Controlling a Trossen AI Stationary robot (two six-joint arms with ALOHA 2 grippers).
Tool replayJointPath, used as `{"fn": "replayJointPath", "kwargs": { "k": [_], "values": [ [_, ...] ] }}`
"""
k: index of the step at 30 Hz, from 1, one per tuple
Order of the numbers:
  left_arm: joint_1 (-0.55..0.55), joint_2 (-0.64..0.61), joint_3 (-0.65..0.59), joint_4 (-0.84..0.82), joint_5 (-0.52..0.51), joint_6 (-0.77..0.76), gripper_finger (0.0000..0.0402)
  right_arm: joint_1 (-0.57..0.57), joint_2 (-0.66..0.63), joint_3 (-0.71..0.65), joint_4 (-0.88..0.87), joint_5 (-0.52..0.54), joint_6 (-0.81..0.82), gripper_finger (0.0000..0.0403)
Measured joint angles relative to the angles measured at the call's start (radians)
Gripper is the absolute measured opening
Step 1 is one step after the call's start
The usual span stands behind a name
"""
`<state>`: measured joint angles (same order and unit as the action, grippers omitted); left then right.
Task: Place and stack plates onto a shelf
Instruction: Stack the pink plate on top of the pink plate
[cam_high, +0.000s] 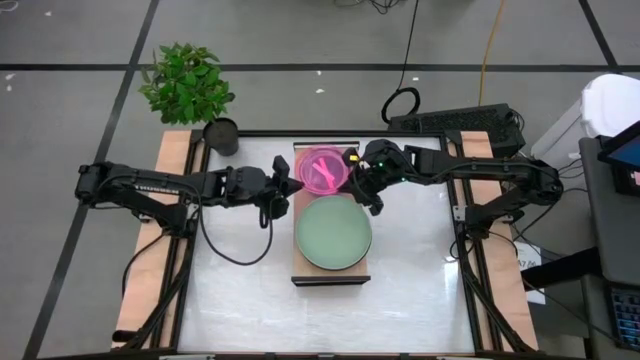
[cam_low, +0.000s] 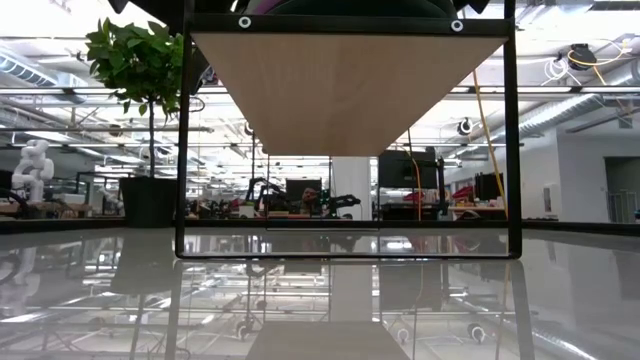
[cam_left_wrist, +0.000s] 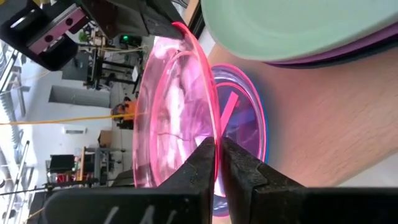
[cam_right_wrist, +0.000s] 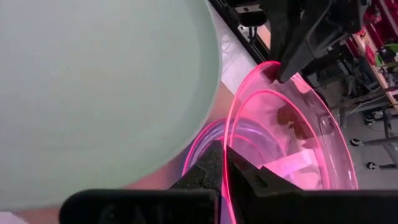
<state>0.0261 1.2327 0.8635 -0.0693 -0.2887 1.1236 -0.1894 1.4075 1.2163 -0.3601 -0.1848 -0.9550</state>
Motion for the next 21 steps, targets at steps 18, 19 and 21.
{"fn": "replayJointPath", "kwargs": {
  "k": [18,19,21],
  "values": [
    [0.000,0.000,0.000,0.007,0.004,-0.009,0.0023,0.001,0.000,0.000,0.064,-0.001,0.073,0.0109],
    [0.000,0.000,0.000,0.007,0.004,-0.010,0.0023,0.001,0.000,0.000,0.066,-0.002,0.090,0.0114],
    [0.000,0.000,0.000,0.006,0.004,-0.010,0.0023,0.001,-0.004,0.000,0.065,-0.003,0.127,0.0122]
  ]
}}
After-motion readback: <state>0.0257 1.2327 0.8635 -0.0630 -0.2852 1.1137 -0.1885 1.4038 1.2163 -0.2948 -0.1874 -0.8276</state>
